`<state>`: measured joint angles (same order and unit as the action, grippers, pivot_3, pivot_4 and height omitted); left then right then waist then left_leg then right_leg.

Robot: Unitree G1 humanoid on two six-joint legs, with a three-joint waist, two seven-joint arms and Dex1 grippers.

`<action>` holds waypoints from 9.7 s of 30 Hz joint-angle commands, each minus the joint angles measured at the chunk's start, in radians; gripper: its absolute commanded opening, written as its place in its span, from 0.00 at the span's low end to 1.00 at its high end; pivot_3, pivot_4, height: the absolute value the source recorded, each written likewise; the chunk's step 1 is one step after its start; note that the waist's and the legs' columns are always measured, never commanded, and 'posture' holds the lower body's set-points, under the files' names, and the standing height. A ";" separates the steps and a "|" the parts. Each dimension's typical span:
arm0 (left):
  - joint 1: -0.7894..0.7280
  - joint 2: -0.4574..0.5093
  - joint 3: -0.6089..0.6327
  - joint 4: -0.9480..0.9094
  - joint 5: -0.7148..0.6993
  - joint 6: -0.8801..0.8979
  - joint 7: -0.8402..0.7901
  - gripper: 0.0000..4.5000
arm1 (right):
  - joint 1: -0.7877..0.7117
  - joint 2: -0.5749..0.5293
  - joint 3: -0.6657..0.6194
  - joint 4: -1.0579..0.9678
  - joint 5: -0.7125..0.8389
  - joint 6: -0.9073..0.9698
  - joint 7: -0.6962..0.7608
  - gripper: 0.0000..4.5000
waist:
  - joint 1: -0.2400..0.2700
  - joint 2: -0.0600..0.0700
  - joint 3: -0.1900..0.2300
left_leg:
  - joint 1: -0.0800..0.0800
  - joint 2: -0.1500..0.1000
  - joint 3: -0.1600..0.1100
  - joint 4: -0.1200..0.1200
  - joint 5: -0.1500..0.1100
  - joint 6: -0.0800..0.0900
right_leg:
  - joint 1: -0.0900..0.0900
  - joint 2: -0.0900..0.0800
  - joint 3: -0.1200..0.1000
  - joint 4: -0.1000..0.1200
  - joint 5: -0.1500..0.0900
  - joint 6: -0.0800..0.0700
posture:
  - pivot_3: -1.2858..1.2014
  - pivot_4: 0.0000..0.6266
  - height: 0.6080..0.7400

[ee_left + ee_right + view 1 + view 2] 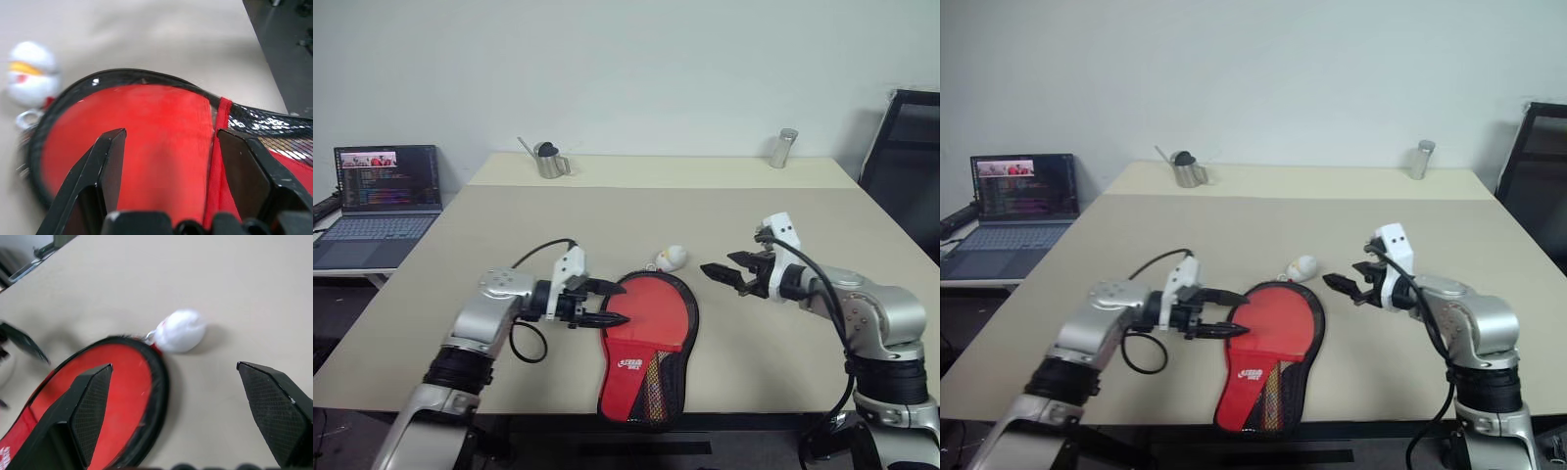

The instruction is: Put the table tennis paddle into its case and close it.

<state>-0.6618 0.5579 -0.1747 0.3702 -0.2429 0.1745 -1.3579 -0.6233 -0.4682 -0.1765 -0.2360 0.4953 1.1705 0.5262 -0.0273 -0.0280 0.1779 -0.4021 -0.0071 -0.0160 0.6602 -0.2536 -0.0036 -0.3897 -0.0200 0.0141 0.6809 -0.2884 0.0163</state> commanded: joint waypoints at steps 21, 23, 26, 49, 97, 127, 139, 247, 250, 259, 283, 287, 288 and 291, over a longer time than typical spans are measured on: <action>-0.167 -0.218 -0.079 0.409 0.179 -0.239 0.022 0.99 | -0.266 0.079 0.179 0.397 -0.105 -0.292 0.036 1.00 | -0.003 0.000 0.000 | 0.000 0.000 0.001 0.000 0.000 0.001 | -0.001 0.000 0.000 0.001 0.000 0.000 | 0.52 0.24 1.00; -0.160 -0.220 -0.082 0.409 0.181 -0.240 0.012 0.99 | -0.287 0.115 0.173 0.444 -0.103 -0.298 0.028 1.00 | -0.003 0.000 0.000 | 0.000 0.000 0.001 0.001 0.000 0.001 | 0.000 0.000 0.001 0.000 0.000 0.000 | 0.52 0.24 1.00; -0.142 -0.225 -0.086 0.398 0.188 -0.251 0.014 0.99 | -0.321 0.180 0.193 0.548 -0.125 -0.342 0.022 1.00 | -0.004 0.000 0.000 | 0.000 0.000 0.001 0.001 0.000 0.001 | 0.000 0.000 0.001 0.000 0.000 0.000 | 0.52 0.24 1.00; -0.086 -0.205 -0.090 0.303 0.194 -0.231 0.023 0.99 | -0.540 0.365 0.189 1.341 -0.370 -0.893 -0.027 1.00 | -0.006 0.001 0.000 | 0.001 0.000 0.001 0.000 0.000 0.001 | 0.000 0.000 0.001 0.001 0.000 0.000 | 0.52 0.24 1.00; -0.113 -0.286 -0.149 0.624 0.287 -0.296 0.117 1.00 | -0.107 0.008 0.131 0.342 -0.320 -0.381 0.018 0.07 | 0.018 0.014 -0.024 | 0.007 -0.002 -0.002 0.002 0.000 0.001 | 0.010 0.000 -0.001 -0.001 0.000 0.001 | 0.52 0.24 1.00; -0.162 -0.350 -0.132 0.688 0.284 -0.323 0.125 1.00 | 0.686 -0.404 -0.190 -0.748 0.350 0.250 0.277 0.07 | 0.054 0.014 -0.025 | 0.003 -0.003 -0.015 0.001 -0.001 0.002 | 0.021 -0.002 -0.015 -0.022 -0.003 0.010 | 0.52 0.24 1.00; -0.173 -0.363 -0.128 0.693 0.287 -0.329 0.139 1.00 | 1.097 -0.609 -0.136 -0.811 0.469 -0.090 0.244 0.06 | 0.063 0.013 -0.025 | 0.001 -0.014 -0.026 0.000 -0.005 0.008 | 0.026 -0.011 -0.026 -0.025 -0.009 0.019 | 0.52 0.24 1.00; 0.042 0.004 0.072 -0.081 -0.027 0.040 0.055 1.00 | -0.267 0.246 0.283 0.782 -0.318 -0.687 0.038 0.54 | -0.004 0.015 -0.014 | -0.013 -0.018 -0.024 0.003 0.002 0.005 | 0.000 -0.016 -0.023 0.000 -0.005 0.006 | 0.52 0.24 1.00; 0.033 -0.006 0.060 -0.068 -0.025 0.029 0.052 1.00 | -0.295 0.262 0.286 0.826 -0.348 -0.747 0.028 0.77 | -0.004 0.015 -0.014 | -0.013 -0.018 -0.024 0.003 0.003 0.004 | 0.000 -0.016 -0.023 0.000 -0.005 0.006 | 0.52 0.24 1.00; -0.062 -0.101 -0.003 0.096 0.028 -0.087 0.026 1.00 | -0.195 0.119 0.188 0.418 -0.272 -0.532 0.051 0.92 | 0.015 0.016 -0.013 | -0.014 -0.018 -0.025 0.004 0.003 0.004 | 0.000 -0.017 -0.023 0.000 -0.005 0.006 | 0.52 0.24 1.00; -0.294 -0.275 -0.037 0.575 0.188 -0.426 -0.040 1.00 | 0.458 -0.115 -0.169 -0.731 0.421 0.444 0.032 0.96 | 0.023 0.015 -0.012 | -0.014 -0.018 -0.026 0.005 0.003 0.004 | 0.002 -0.015 -0.025 0.000 -0.005 0.006 | 0.52 0.24 1.00; -0.292 -0.270 -0.034 0.565 0.186 -0.420 -0.042 1.00 | 0.497 -0.102 -0.103 -0.742 0.402 0.426 -0.020 0.96 | 0.024 0.015 -0.012 | -0.014 -0.018 -0.027 0.004 0.003 0.005 | 0.002 -0.015 -0.025 0.000 -0.005 0.006 | 0.52 0.24 1.00; -0.292 -0.268 -0.034 0.563 0.185 -0.419 -0.041 1.00 | 0.509 -0.102 -0.079 -0.742 0.389 0.413 -0.039 0.96 | 0.024 0.015 -0.012 | -0.014 -0.018 -0.027 0.004 0.003 0.005 | 0.002 -0.015 -0.026 0.000 -0.005 0.007 | 0.52 0.24 1.00; -0.289 -0.265 -0.033 0.555 0.183 -0.416 -0.042 1.00 | 0.543 -0.099 -0.027 -0.740 0.369 0.386 -0.074 0.96 | 0.023 0.015 -0.012 | -0.014 -0.018 -0.027 0.004 0.003 0.005 | 0.002 -0.015 -0.025 0.000 -0.005 0.007 | 0.52 0.24 1.00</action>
<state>-0.9363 0.2893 -0.2227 0.9548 -0.0541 -0.2319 -1.3883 -0.0855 -0.5708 -0.2141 -0.9479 0.8738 1.5812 0.4676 -0.0040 -0.0135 0.1660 -0.4161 -0.0254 -0.0427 0.6647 -0.2506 0.0009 -0.3880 -0.0348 -0.0110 0.6804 -0.2938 0.0229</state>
